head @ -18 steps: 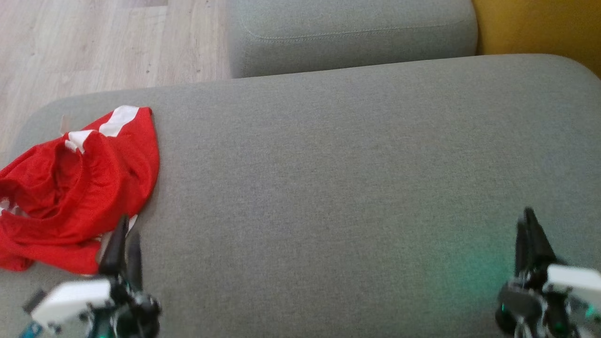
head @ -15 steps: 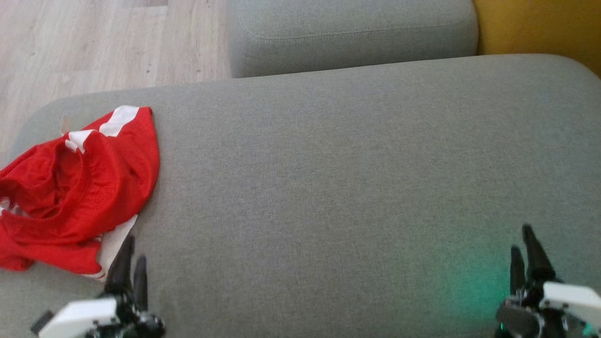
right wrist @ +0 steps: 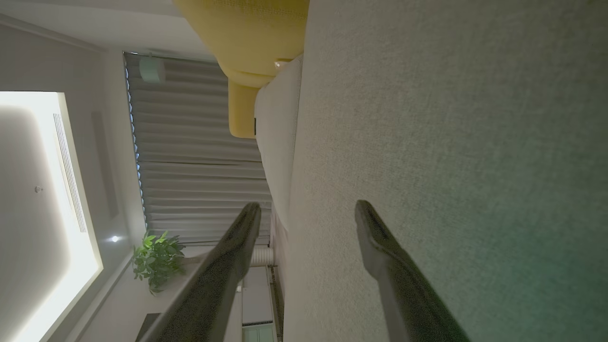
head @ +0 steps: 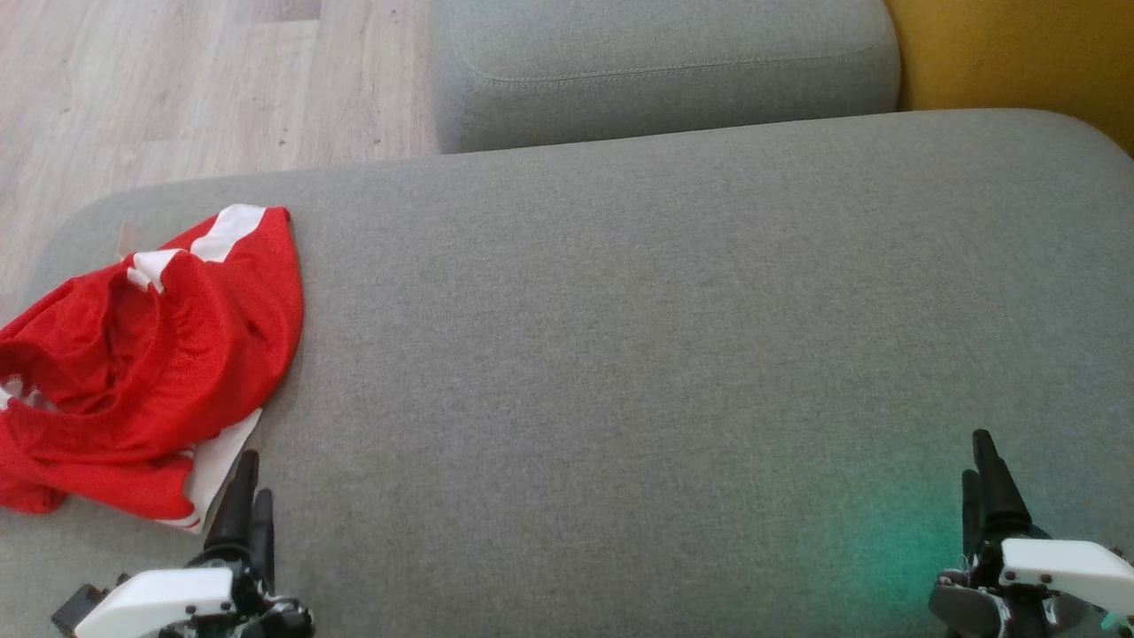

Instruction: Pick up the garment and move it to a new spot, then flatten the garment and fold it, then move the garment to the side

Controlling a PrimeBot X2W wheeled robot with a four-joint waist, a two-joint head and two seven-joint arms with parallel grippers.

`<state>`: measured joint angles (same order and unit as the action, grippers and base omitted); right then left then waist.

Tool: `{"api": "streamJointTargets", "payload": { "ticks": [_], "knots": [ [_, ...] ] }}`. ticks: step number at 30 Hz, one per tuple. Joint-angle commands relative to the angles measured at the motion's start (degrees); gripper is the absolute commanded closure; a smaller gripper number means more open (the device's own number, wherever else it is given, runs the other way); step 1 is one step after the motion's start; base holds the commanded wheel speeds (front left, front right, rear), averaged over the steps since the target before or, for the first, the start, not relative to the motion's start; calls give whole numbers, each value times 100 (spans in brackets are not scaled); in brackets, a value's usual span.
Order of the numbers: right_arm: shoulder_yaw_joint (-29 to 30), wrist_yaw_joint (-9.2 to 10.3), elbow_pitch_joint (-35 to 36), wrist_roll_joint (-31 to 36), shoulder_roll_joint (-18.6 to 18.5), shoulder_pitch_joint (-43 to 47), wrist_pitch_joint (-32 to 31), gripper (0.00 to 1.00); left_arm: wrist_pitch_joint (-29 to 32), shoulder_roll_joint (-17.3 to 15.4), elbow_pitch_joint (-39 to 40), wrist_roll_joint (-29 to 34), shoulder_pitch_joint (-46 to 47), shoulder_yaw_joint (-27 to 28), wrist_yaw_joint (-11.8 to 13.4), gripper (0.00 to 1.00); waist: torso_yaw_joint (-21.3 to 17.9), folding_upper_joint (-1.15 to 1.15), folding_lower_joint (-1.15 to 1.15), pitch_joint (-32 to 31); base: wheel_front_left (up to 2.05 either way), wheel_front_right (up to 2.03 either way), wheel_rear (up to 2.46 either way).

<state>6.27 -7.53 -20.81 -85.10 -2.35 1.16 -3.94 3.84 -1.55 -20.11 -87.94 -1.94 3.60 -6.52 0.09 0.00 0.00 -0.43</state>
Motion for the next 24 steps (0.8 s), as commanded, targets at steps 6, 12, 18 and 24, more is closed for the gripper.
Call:
{"api": "streamJointTargets", "payload": {
  "ticks": [6, 12, 18, 24],
  "knots": [
    [-64, 1, 337, 695, -19, -193, 142, 0, -142, -52, 383, 746, 217, -92, 116, 0, 10, 0, 0, -19, 0, 0, 0],
    [-160, 1, 464, 1304, -21, -146, 243, 0, -243, -57, 530, 1522, 205, -288, 347, 0, 16, 0, 0, -46, 0, 0, 0],
    [-317, 1, 631, 1840, -23, -118, 344, 0, -343, -124, 678, 2110, 185, -538, 577, 0, 16, 0, 0, -72, 0, 0, 0],
    [-482, 1, 670, 2304, -25, -73, 445, 0, -444, -180, 786, 2484, 168, -719, 755, 0, 34, 0, 0, -98, 0, 0, 0]
  ]
}}
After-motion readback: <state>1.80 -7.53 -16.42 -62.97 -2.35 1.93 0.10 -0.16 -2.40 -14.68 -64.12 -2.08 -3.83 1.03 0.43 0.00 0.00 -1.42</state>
